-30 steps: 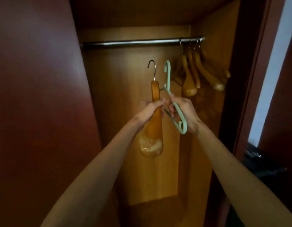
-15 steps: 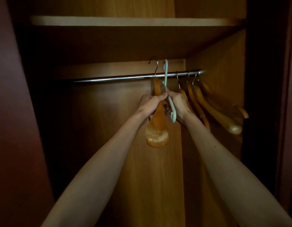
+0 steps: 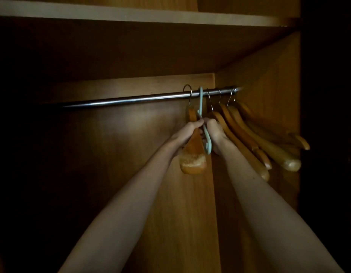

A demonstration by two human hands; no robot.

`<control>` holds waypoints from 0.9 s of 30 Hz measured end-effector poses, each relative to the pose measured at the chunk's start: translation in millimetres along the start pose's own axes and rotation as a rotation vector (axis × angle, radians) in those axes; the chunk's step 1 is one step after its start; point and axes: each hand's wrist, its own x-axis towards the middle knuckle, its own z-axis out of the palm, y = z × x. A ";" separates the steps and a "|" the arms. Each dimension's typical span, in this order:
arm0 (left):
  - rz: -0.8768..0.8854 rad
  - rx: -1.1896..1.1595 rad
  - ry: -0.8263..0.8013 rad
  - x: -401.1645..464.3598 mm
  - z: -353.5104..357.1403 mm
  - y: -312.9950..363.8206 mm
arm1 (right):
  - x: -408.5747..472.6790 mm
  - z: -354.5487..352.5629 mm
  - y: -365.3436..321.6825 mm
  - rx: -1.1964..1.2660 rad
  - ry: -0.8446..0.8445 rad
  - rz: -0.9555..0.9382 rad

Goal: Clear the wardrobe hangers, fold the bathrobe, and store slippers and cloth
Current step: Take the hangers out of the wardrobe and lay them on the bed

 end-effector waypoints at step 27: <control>-0.189 -0.023 -0.168 -141.9 203.7 -312.8 | -191.8 -156.0 267.1 -0.426 0.011 0.320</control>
